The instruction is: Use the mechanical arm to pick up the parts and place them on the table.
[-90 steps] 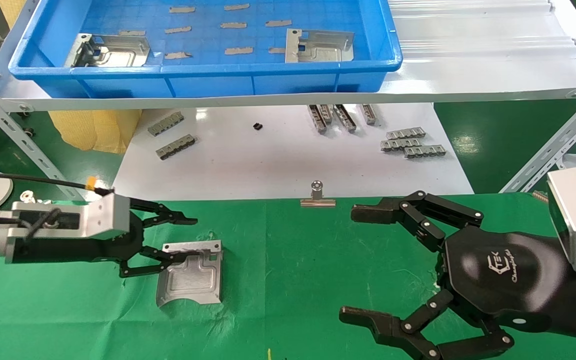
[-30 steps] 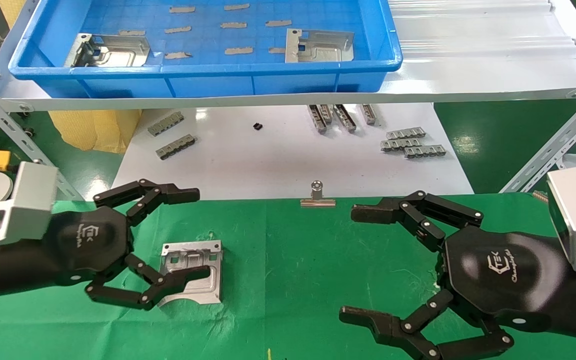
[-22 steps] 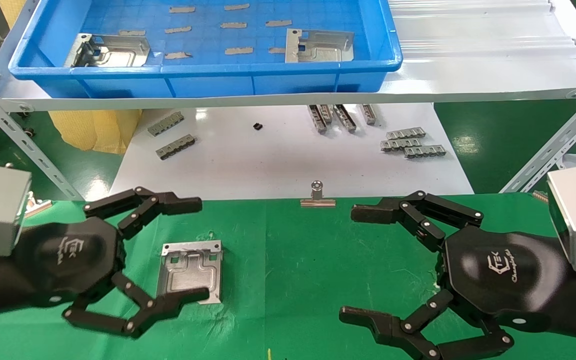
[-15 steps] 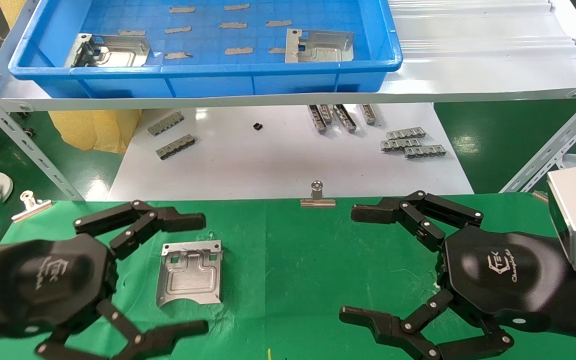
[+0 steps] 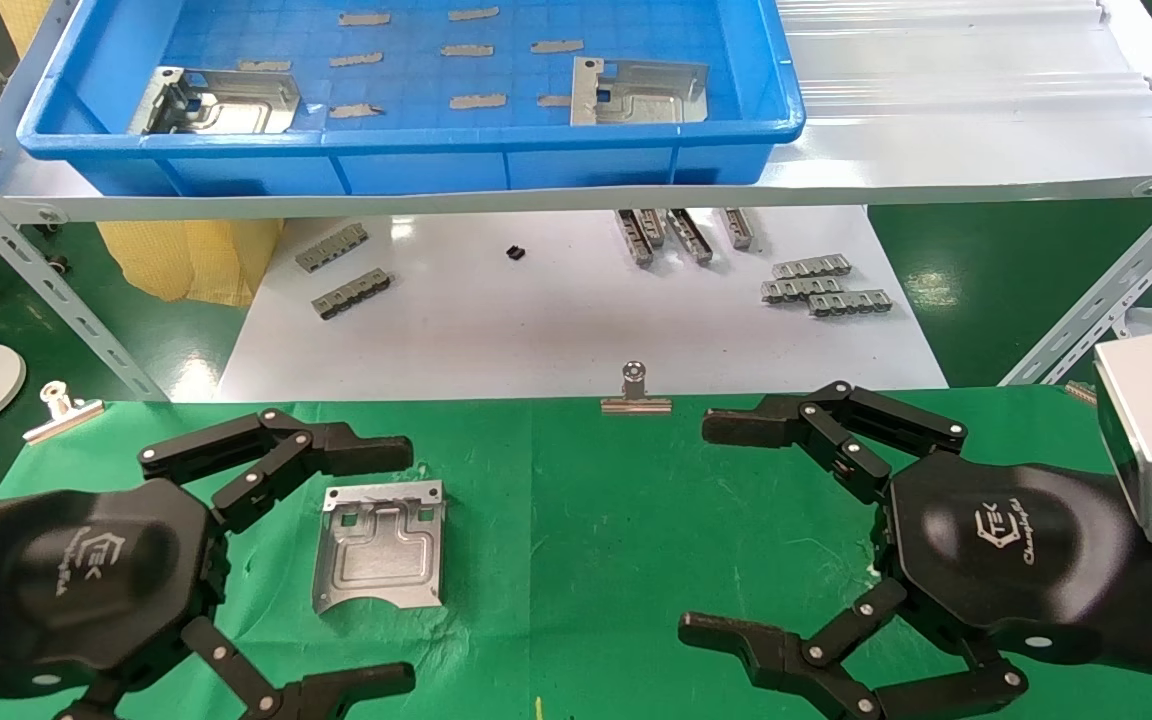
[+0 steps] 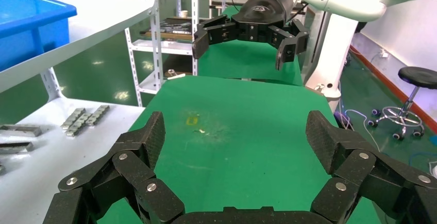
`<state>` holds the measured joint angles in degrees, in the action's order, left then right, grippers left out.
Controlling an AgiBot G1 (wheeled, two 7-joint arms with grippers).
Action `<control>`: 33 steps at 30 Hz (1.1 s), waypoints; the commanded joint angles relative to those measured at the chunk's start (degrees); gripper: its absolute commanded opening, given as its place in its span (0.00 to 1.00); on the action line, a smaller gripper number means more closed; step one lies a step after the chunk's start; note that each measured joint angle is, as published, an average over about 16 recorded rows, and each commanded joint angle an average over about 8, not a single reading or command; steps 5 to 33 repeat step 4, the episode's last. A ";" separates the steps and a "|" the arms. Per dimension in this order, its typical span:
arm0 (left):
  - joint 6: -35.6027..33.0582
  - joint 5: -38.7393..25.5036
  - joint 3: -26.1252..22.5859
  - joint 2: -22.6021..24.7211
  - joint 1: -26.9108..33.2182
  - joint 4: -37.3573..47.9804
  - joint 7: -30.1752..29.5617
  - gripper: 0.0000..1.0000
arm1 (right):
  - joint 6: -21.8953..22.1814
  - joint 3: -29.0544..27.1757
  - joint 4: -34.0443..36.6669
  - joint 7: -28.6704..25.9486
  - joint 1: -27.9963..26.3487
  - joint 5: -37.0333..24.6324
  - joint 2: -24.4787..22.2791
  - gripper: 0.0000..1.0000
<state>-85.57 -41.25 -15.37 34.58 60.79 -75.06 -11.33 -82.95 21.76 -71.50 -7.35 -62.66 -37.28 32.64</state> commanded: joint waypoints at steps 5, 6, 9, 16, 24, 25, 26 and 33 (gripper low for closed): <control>-0.02 -0.24 -0.25 0.17 0.29 0.59 0.24 1.00 | 0.00 0.00 0.00 0.00 0.00 0.00 0.00 1.00; -0.02 -0.24 -0.25 0.17 0.29 0.59 0.24 1.00 | 0.00 0.00 0.00 0.00 0.00 0.00 0.00 1.00; -0.02 -0.24 -0.25 0.17 0.29 0.59 0.24 1.00 | 0.00 0.00 0.00 0.00 0.00 0.00 0.00 1.00; -0.02 -0.24 -0.25 0.17 0.29 0.59 0.24 1.00 | 0.00 0.00 0.00 0.00 0.00 0.00 0.00 1.00; -0.02 -0.24 -0.25 0.17 0.29 0.59 0.24 1.00 | 0.00 0.00 0.00 0.00 0.00 0.00 0.00 1.00; -0.02 -0.24 -0.25 0.17 0.29 0.59 0.24 1.00 | 0.00 0.00 0.00 0.00 0.00 0.00 0.00 1.00; -0.02 -0.24 -0.25 0.17 0.29 0.59 0.24 1.00 | 0.00 0.00 0.00 0.00 0.00 0.00 0.00 1.00; -0.02 -0.24 -0.25 0.17 0.29 0.59 0.24 1.00 | 0.00 0.00 0.00 0.00 0.00 0.00 0.00 1.00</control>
